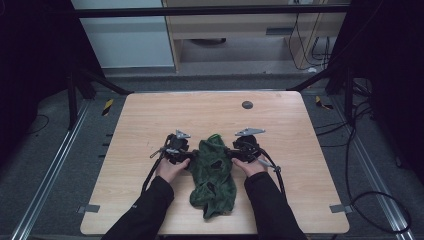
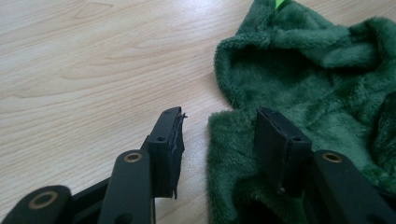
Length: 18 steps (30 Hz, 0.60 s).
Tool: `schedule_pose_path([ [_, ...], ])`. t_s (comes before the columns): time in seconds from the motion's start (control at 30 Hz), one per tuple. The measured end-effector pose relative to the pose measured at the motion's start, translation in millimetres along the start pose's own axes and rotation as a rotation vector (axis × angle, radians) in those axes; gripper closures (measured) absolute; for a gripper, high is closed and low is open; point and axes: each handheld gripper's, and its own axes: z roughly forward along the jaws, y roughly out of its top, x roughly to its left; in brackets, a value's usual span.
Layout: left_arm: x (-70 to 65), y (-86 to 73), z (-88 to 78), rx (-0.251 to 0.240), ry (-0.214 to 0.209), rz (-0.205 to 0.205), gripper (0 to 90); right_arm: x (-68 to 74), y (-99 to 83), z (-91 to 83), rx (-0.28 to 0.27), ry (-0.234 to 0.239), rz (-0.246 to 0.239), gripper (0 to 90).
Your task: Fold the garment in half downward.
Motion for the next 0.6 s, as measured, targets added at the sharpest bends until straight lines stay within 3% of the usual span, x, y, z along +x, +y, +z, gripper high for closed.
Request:
schedule_pose_path([
  [0.1, -0.9, -1.1, 3.4, 0.015, 0.000, 0.006, 52.1, 0.6, -3.1, 5.9, 0.020, 0.012, 0.005, 52.1],
  [0.33, -1.0, -3.5, 7.5, 0.029, -0.041, -0.023, 60.5, 0.7, -8.6, 16.0, 0.070, 0.019, -0.001, 58.9],
  [0.6, -2.1, -2.7, 8.5, 0.040, -0.066, -0.041, 72.2, -1.5, -12.3, 20.2, 0.093, 0.027, -0.002, 72.8],
])
